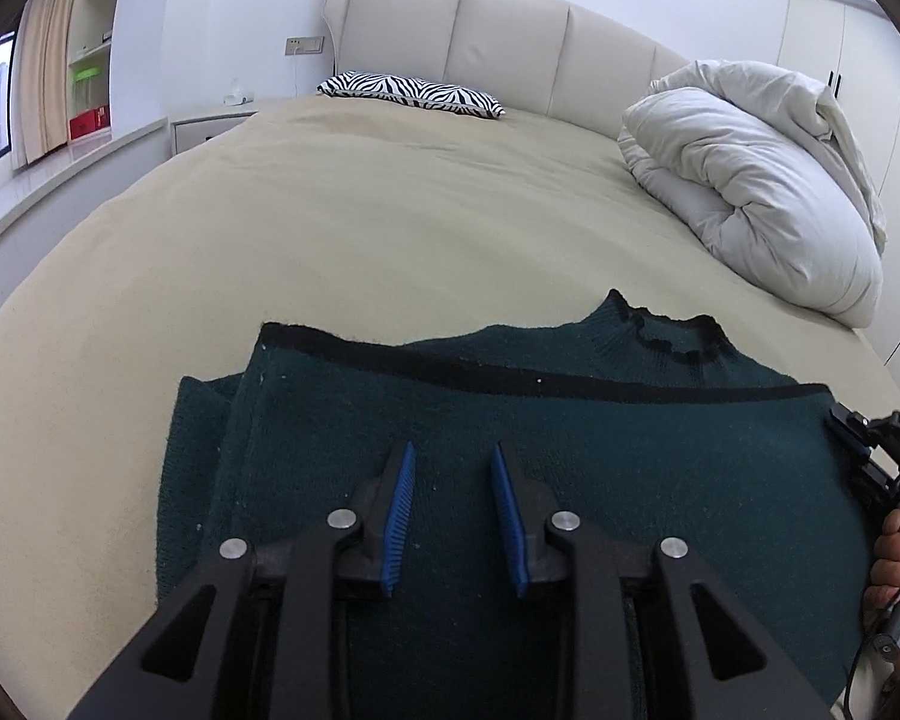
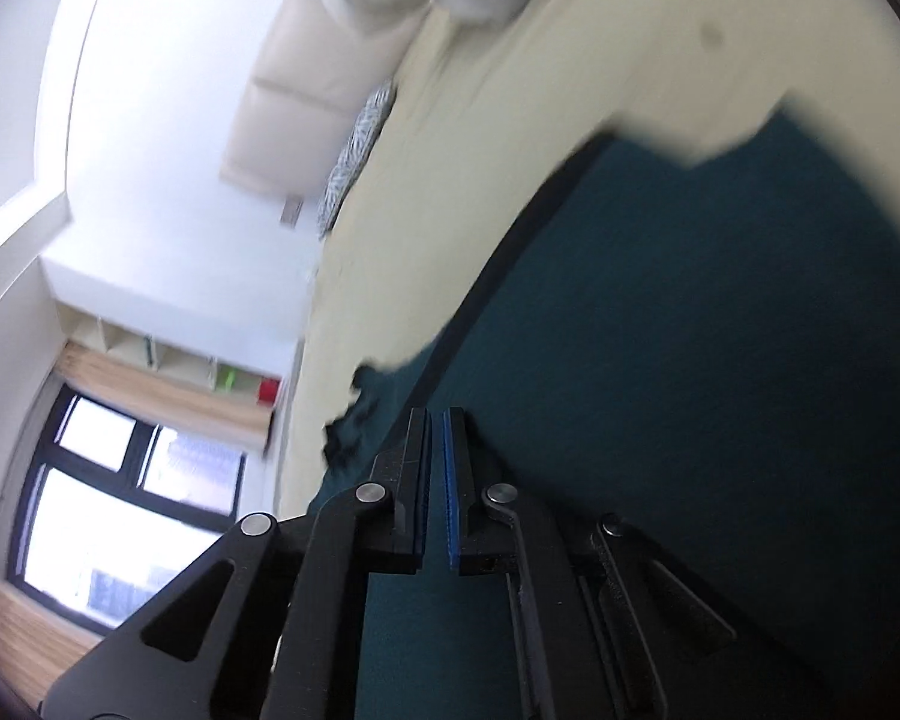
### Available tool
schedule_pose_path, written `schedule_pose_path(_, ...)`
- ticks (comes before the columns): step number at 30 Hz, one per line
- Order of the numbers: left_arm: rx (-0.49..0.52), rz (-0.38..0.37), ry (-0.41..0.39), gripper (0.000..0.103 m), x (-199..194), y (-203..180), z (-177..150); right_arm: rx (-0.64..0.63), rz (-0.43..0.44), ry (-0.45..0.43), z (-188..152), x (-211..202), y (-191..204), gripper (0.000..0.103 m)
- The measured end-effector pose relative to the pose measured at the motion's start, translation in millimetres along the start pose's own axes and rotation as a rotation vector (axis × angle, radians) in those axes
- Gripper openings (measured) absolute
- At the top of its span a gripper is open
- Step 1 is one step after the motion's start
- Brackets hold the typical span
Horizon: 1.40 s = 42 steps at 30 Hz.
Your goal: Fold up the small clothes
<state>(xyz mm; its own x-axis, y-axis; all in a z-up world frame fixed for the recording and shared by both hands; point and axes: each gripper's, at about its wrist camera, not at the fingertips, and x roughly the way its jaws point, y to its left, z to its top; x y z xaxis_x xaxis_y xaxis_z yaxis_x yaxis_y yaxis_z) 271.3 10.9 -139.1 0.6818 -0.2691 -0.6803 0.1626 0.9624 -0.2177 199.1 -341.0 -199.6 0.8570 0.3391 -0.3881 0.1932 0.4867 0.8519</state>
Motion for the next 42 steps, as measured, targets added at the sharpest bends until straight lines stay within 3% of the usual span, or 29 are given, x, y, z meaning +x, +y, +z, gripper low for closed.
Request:
schedule_pose_path(5, -0.078, -0.036, 0.008, 0.029, -10.6, 13.8, -1.4, 0.017, -0.075, -0.133, 15.9, -43.2, -30.3, 0.002)
schedule_pose_path(8, -0.08, 0.038, 0.014, 0.029, -27.5, 16.5, -7.7, 0.075, -0.154, -0.192, 20.0, -71.1, -49.8, 0.007)
schedule_pose_path(11, -0.088, 0.071, 0.0, 0.032, -54.9, 19.4, -23.3, -0.044, -0.278, -0.186, 8.6, -91.3, -25.1, 0.014)
schedule_pose_path(13, -0.084, 0.064, -0.021, 0.033, -74.6, 15.1, -36.7, -0.097, -0.204, -0.194, -10.1, -101.2, 0.3, 0.019)
schedule_pose_path(14, -0.067, 0.062, -0.026, 0.033, -82.6, 9.2, -43.4, -0.141, -0.155, -0.175, -26.3, -98.8, 21.5, 0.024)
schedule_pose_path(16, -0.02, 0.061, -0.022, 0.039, -92.3, -3.8, -54.7, -0.228, -0.115, -0.114, -50.9, -83.6, 53.6, 0.064)
schedule_pose_path(17, 0.002, 0.067, -0.013, 0.042, -94.0, -8.3, -60.1, -0.296, -0.092, -0.057, -68.4, -66.1, 74.4, 0.066)
schedule_pose_path(20, -0.007, 0.078, 0.012, 0.042, -91.3, 0.4, -69.9, -0.342, -0.009, 0.129, -112.2, -9.4, 102.7, 0.066)
schedule_pose_path(23, -0.011, 0.053, 0.03, 0.042, -90.5, 13.2, -72.1, -0.267, -0.067, 0.234, -129.3, 29.9, 78.2, 0.063)
schedule_pose_path(25, 0.022, 0.055, 0.032, 0.042, -91.7, 13.1, -74.4, -0.219, -0.021, 0.183, -123.2, 22.7, 55.1, 0.032)
schedule_pose_path(27, 0.039, 0.059, 0.03, 0.042, -92.8, 12.9, -77.3, -0.098, 0.01, 0.148, -108.3, 7.9, 25.4, 0.018)
schedule_pose_path(28, 0.036, 0.059, 0.029, 0.042, -93.4, 13.9, -77.9, -0.055, 0.012, 0.118, -97.3, -5.7, 11.8, 0.017)
schedule_pose_path(32, 0.017, 0.052, 0.033, 0.042, -94.5, 16.8, -81.2, -0.002, -0.073, -0.047, -68.6, -57.7, -22.1, 0.02)
schedule_pose_path(36, 0.01, 0.046, 0.031, 0.042, -91.5, 18.4, -83.2, -0.009, -0.173, -0.13, -58.3, -90.8, -20.7, 0.023)
schedule_pose_path(38, 0.017, 0.052, 0.026, 0.042, -91.1, 17.1, -84.5, -0.082, -0.206, -0.135, -61.9, -89.3, 1.3, 0.033)
schedule_pose_path(40, 0.021, 0.056, 0.026, 0.042, -91.0, 16.5, -84.7, -0.16, -0.182, -0.098, -65.6, -83.4, 25.3, 0.038)
schedule_pose_path(42, 0.02, 0.055, 0.028, 0.042, -91.1, 16.7, -84.8, -0.246, -0.147, -0.031, -73.8, -49.9, 56.9, 0.041)
